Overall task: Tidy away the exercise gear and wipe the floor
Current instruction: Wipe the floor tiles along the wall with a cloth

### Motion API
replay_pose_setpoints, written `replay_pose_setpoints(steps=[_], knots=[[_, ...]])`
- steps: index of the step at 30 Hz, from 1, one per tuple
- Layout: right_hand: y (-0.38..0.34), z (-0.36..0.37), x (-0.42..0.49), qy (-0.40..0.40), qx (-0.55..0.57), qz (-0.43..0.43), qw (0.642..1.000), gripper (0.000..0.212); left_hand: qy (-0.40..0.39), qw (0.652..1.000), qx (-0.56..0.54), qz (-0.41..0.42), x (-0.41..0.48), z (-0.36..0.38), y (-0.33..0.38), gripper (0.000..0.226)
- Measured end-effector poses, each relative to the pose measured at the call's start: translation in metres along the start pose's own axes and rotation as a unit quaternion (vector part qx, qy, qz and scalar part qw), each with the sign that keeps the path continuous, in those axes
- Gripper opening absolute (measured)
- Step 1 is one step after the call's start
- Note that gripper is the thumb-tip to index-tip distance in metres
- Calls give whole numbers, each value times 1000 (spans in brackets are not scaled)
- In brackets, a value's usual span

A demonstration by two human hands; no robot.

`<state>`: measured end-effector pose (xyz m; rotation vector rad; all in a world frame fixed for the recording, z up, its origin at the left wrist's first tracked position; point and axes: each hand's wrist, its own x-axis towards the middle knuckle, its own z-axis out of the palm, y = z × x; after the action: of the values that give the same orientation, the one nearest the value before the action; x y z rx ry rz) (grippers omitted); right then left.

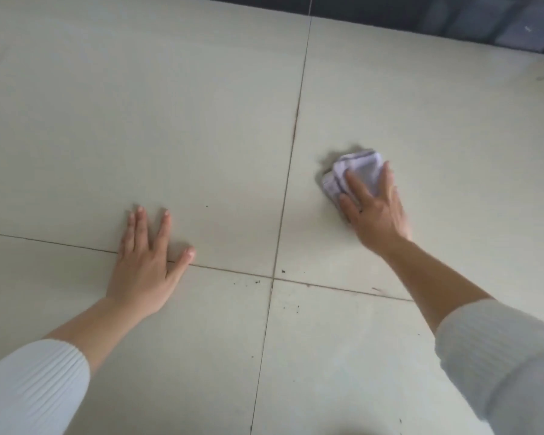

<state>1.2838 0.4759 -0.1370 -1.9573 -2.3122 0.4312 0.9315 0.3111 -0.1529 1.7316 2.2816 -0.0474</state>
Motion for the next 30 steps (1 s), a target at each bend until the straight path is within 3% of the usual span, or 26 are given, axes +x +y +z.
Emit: replay_pose_setpoints(steps=[1,3,6,11,16,19,20,22,23,25,27,30], knots=[[1,-3,11,-5,11,64,998,53,2,1000,-4,1,0,-1,-1,87],[-10,2,20,-9,12,112,994,58,7,1000,-12,15,-4,-1,0,84],[-54,27,28,28,37,78,996,60,25,999,-22,20,1,-3,-8,76],[-139,61,-18,10,69,-168,983,47,65,994,-79,37,5,-7,-17,58],[-180,89,-82,-103,77,-399,908,45,141,980,-141,0,12,-20,-18,55],[-157,74,-70,-149,50,-529,834,42,123,983,-134,0,19,-20,-17,60],[-144,67,-56,-146,52,-525,837,42,108,987,-116,14,24,-17,-17,65],[-110,53,-19,-119,79,-393,908,49,82,993,-83,22,33,-11,-17,70],[-92,43,0,-64,83,-304,947,47,75,994,-75,14,38,-9,-16,71],[-52,22,34,19,55,-130,990,45,76,995,-62,6,48,-7,-13,72],[-21,4,59,29,38,16,999,47,77,996,-46,14,63,-8,-8,74],[-3,-1,83,23,6,113,993,49,76,996,-28,25,98,-14,2,74]])
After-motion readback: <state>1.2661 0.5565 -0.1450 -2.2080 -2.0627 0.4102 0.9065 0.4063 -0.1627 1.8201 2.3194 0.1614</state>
